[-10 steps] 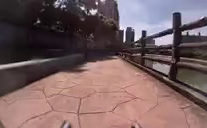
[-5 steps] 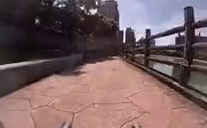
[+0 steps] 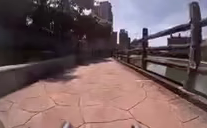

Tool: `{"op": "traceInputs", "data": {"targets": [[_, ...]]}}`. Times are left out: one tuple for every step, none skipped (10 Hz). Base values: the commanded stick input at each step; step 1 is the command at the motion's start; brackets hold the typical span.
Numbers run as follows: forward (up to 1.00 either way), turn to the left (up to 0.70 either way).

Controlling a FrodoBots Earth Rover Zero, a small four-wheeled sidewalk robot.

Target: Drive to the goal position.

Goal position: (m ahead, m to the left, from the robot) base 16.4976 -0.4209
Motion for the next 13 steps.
{"op": "traceInputs", "data": {"targets": [[0.70, 0.00], [0.70, 0.00], [0.70, 0.00], [0.70, 0.00], [0.70, 0.00], [0.70, 0.00], [0.70, 0.00], [0.70, 0.00], [0.70, 0.00], [0.70, 0.00], [0.70, 0.00], [0.70, 0.00], [0.70, 0.00]]}}
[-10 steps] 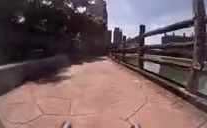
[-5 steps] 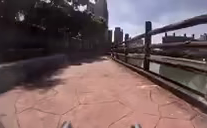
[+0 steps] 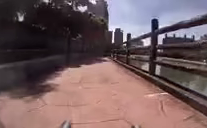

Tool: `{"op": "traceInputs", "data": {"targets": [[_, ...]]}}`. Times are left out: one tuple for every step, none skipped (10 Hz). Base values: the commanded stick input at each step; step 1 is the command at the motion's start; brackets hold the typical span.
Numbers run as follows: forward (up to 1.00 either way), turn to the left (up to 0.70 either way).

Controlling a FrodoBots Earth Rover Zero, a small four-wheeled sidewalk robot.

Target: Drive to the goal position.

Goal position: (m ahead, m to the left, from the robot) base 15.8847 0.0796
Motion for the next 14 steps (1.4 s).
{"op": "traceInputs", "data": {"targets": [[0.70, 0.00], [0.70, 0.00], [0.70, 0.00], [0.70, 0.00], [0.70, -0.03], [0.70, -0.22], [0.70, -0.33], [0.70, -0.23], [0.70, -0.08], [0.70, 0.00], [0.70, 0.00], [0.70, 0.00], [0.70, 0.22], [0.70, 0.35]]}}
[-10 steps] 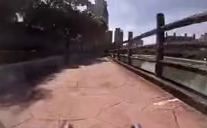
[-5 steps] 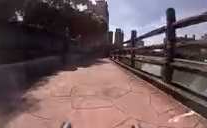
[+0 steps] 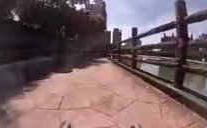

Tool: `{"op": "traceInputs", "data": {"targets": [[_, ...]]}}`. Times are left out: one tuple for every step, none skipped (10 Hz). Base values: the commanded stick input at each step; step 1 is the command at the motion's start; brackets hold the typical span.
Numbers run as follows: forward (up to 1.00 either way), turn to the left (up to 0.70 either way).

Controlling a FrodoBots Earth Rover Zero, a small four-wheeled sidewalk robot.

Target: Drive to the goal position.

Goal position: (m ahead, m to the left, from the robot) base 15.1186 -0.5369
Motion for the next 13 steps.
{"op": "traceInputs", "data": {"targets": [[0.70, 0.19], [0.70, 0.00], [0.70, 0.00], [0.70, 0.00], [0.70, 0.00], [0.70, 0.00], [0.70, 0.00], [0.70, 0.00], [0.70, 0.00], [0.70, 0.00], [0.70, 0.00], [0.70, 0.00], [0.70, 0.32]]}}
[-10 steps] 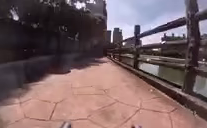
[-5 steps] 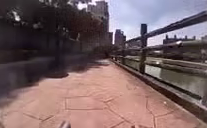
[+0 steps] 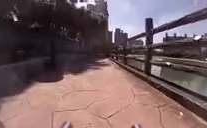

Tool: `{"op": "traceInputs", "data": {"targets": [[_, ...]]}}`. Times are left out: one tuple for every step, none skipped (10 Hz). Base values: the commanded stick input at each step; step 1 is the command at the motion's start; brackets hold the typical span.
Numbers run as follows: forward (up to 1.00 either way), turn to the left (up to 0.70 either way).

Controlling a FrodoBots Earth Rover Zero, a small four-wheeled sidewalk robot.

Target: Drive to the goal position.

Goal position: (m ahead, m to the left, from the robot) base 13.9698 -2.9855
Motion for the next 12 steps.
{"op": "traceInputs", "data": {"targets": [[0.70, 0.16], [0.70, 0.02], [0.70, 0.00], [0.70, 0.00], [0.70, 0.00], [0.70, 0.00], [0.70, 0.00], [0.70, 0.00], [0.70, 0.00], [0.70, 0.00], [0.70, 0.00], [0.70, 0.04]]}}
